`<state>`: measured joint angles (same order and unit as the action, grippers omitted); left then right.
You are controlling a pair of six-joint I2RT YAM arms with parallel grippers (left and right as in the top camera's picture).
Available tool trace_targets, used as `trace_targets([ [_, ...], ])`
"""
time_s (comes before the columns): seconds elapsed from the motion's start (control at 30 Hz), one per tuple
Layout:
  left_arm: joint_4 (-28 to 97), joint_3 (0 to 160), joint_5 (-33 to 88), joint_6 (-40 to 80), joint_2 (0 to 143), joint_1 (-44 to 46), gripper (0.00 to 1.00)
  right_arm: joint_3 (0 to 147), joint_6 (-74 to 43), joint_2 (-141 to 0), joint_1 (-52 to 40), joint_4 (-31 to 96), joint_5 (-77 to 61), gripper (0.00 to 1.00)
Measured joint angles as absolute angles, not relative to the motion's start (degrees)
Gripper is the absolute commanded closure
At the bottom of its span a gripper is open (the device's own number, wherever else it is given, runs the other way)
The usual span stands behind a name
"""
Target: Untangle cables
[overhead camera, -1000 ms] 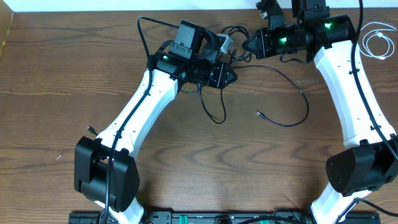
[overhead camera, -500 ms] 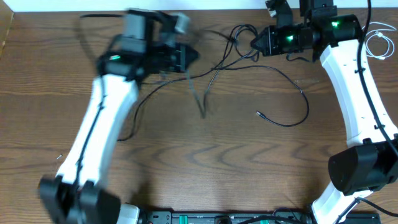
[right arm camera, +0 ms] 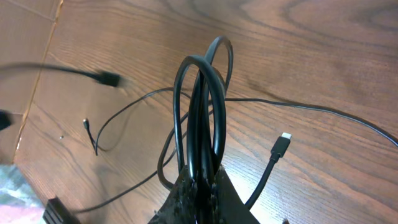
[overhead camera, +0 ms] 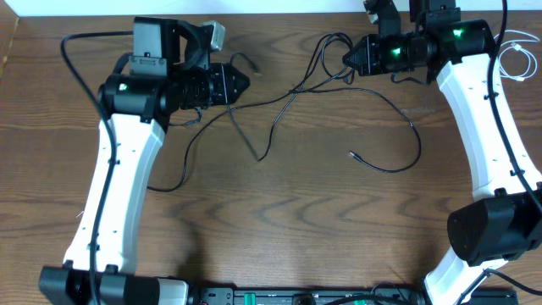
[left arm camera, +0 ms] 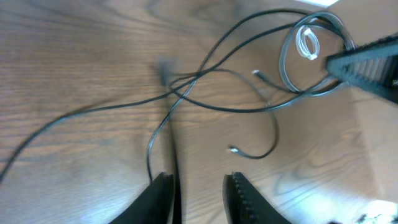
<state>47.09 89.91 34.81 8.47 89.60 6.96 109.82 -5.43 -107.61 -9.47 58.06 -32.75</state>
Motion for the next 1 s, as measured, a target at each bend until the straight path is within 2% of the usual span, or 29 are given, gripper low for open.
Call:
trace_targets([
  [0.17, 46.24, 89.71, 34.11, 8.8, 90.5, 6.96, 0.48, 109.82, -5.43, -107.61, -9.47, 58.06, -32.75, 0.99],
  [0.33, 44.56, 89.71, 34.11, 8.91, 90.5, 6.96, 0.44, 109.82, -5.43, -107.61, -9.47, 58.04, -32.77, 0.99],
  [0.6, 37.95, 89.69, 34.11, 8.97, 90.7, 8.29, 0.43, 109.82, -4.95, -107.61, -9.47, 56.75, -36.12, 0.99],
  [1.0, 24.67, 89.69, 37.23, 12.49, 100.47, 17.85, 0.42, 109.82, -3.86, -107.61, -10.5, 56.73, -40.42, 0.99],
])
